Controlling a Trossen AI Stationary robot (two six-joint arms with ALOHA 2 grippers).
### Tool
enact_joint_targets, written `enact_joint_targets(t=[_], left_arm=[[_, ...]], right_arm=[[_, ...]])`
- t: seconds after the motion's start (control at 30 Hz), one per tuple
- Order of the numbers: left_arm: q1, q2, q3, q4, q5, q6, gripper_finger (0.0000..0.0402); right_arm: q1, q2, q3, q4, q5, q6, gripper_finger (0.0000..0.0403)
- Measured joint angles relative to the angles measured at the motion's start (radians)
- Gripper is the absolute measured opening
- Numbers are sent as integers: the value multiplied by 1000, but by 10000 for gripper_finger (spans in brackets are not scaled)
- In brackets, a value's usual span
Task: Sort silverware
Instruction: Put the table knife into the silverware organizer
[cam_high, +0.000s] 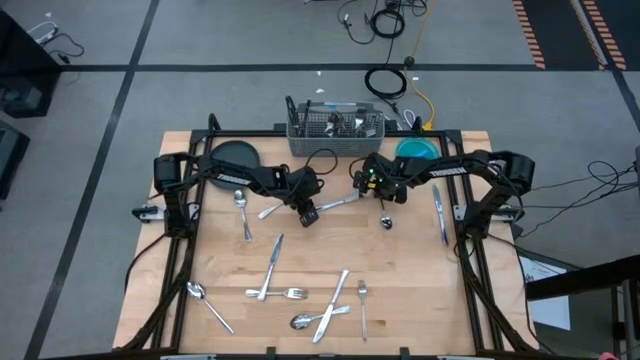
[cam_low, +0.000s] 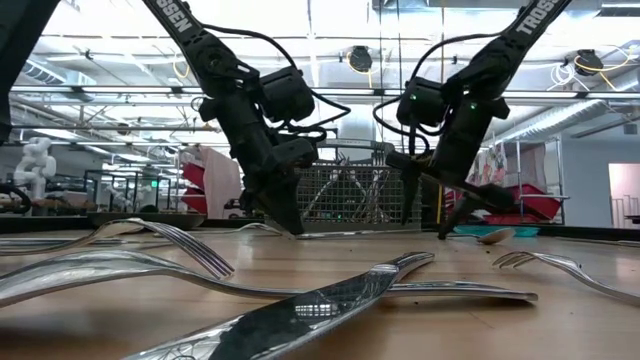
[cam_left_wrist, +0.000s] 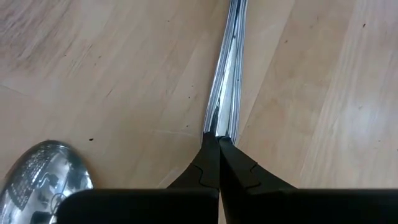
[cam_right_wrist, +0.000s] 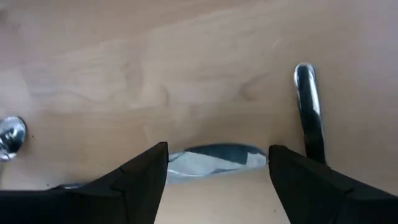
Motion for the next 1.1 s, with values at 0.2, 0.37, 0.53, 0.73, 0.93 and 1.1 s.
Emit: enact_joint_targets(t=[0.2,0.37,0.53,0.73,0.93,1.1], left_arm=[[0,0,-2,9,0,1,0],[0,0,-2,11,0,19,0],[0,3,-2,14,-1,20,0],[0,24,0,33,9,19,0],[-1,26,0,50,10,18,0],[-1,26,0,50,11,18,0]], right_arm=[[-47,1,-1,5,-20,-20,265],[-71,2,-2,20,-38,-53,265],[-71,5,-2,32,-39,-64,265],[-64,8,-2,39,-43,-81,265],[-63,9,-3,60,-44,-81,265],[-66,11,-5,105,-40,-80,265]])
